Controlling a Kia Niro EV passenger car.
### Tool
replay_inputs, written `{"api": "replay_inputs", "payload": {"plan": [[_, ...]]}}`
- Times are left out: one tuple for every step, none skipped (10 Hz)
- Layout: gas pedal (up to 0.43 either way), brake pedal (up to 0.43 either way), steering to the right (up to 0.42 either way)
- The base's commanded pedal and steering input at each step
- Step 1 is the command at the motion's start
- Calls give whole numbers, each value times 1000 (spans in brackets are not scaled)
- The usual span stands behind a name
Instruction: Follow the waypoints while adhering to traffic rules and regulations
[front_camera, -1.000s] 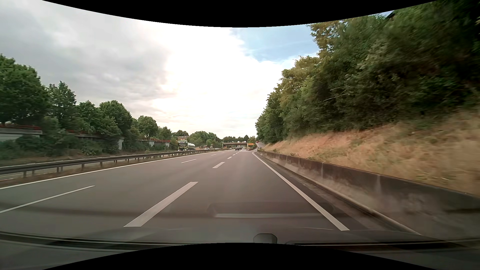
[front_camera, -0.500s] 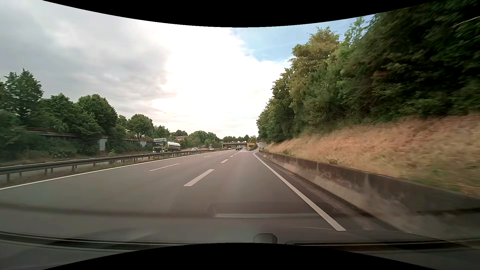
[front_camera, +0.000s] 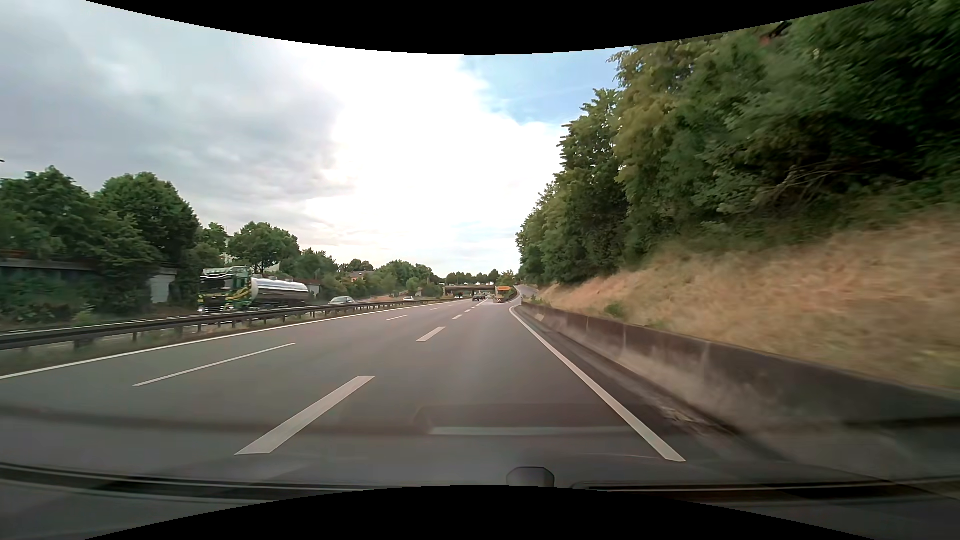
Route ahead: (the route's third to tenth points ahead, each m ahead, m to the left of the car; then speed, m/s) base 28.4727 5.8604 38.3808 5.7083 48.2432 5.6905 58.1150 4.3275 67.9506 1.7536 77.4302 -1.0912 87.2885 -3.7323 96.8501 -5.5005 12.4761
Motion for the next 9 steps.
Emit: {"api": "replay_inputs", "payload": {"plan": [[0,0,-6],[0,0,-6],[0,0,-9],[0,0,-9],[0,0,-9],[20,0,-9],[87,0,-6],[130,0,-4],[138,0,-3]]}}
